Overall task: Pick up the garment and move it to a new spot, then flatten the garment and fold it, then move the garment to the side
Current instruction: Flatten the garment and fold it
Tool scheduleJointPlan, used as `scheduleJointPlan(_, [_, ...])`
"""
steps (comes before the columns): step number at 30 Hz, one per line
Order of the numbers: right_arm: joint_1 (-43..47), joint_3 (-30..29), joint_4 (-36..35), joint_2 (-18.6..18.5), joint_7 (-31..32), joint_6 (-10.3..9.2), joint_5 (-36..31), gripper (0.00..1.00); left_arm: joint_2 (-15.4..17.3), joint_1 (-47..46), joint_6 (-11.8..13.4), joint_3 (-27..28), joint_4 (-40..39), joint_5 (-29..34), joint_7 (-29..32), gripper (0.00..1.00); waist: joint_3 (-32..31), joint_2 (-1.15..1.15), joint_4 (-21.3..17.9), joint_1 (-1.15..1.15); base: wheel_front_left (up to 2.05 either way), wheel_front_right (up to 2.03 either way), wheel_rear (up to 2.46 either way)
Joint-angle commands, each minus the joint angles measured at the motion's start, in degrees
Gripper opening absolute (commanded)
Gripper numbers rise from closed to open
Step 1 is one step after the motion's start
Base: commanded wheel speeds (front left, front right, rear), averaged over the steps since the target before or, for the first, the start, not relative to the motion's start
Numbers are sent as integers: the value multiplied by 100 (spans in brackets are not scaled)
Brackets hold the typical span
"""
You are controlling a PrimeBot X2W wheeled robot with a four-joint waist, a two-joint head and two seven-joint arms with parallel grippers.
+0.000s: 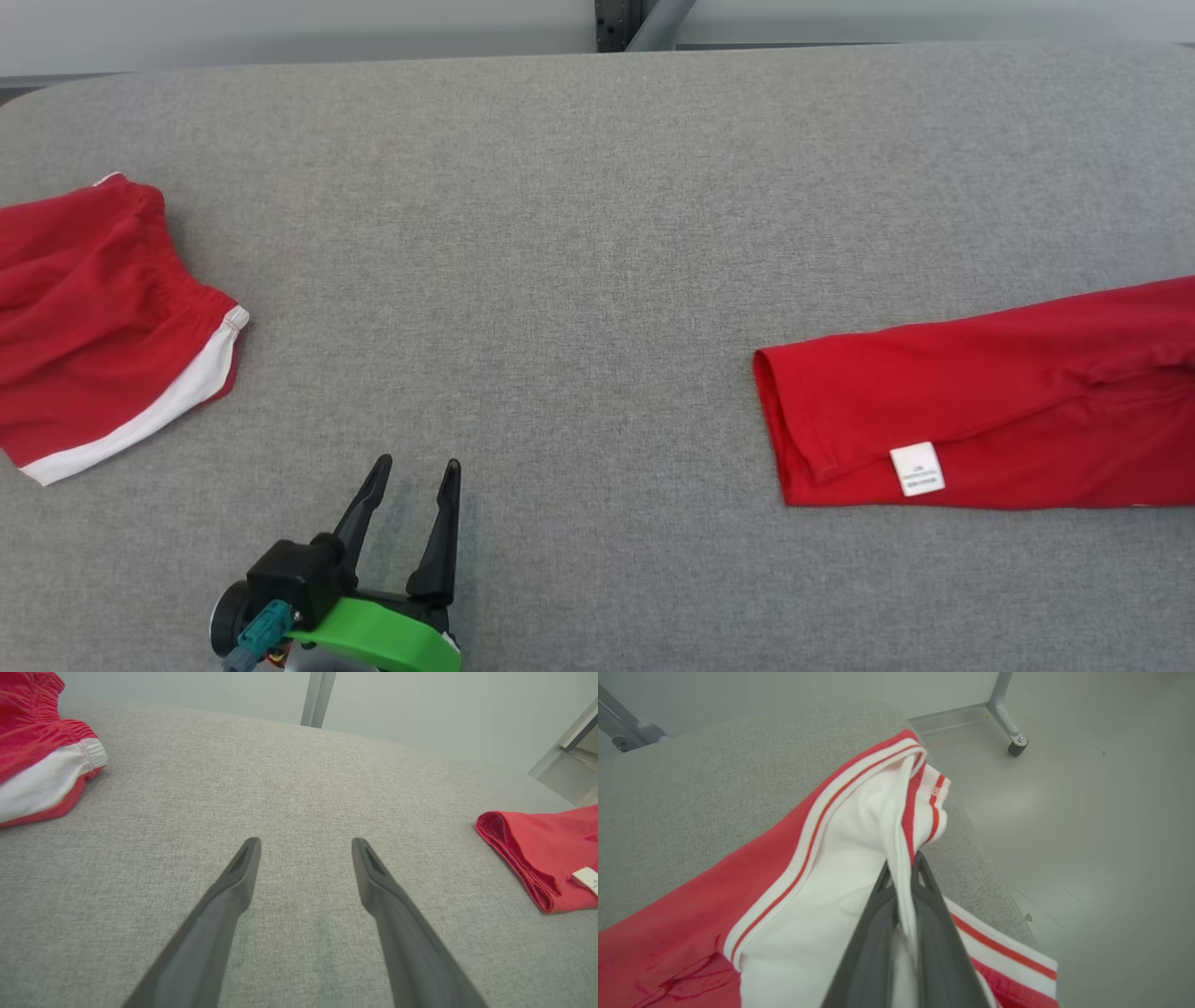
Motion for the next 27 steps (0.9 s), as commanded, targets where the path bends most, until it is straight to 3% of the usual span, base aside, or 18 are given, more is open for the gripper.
scheduleJointPlan(1, [69,-7,-113,-38,-47,-8,4,0,-17,66,-38,30,-4,65,-15,100,-58,28,-10,0,0,0,0])
scheduleJointPlan(4, [286,213,-741,-159,141,-5,38,0,-130,132,-109,125,39,149,-15,100,-155,28,-49,0,0,0,0])
scheduleJointPlan(7, [578,412,-1700,-27,200,-5,207,0,-232,168,-158,219,59,227,-14,100,-236,28,-95,0,0,0,0])
scheduleJointPlan(9, [821,560,-2320,183,133,-5,113,0,-307,205,-201,290,58,176,-14,100,-256,28,-129,0,0,0,0])
scheduleJointPlan(14, [1197,1219,-3458,1216,200,-4,-338,0,-437,163,-246,286,103,214,-14,100,-202,28,-244,0,0,0,0])
scheduleJointPlan(17, [1127,1658,-3497,1945,216,-3,-669,0,-472,67,-265,259,114,10,-14,100,-161,28,-271,0,0,0,0])
scheduleJointPlan(22, [824,2219,-2864,2832,39,-3,-1270,0,-509,-68,-290,50,225,-179,-15,100,-170,28,-228,0,0,0,0])
scheduleJointPlan(26, [612,2405,-2383,3174,-77,-4,-1545,0,-509,-53,-289,-25,299,-313,-14,100,-182,28,-179,0,0,0,0])
scheduleJointPlan(27, [590,2434,-2293,3239,-94,-4,-1609,6,-509,-42,-289,-24,305,-332,-15,100,-183,28,-171,0,0,0,0])
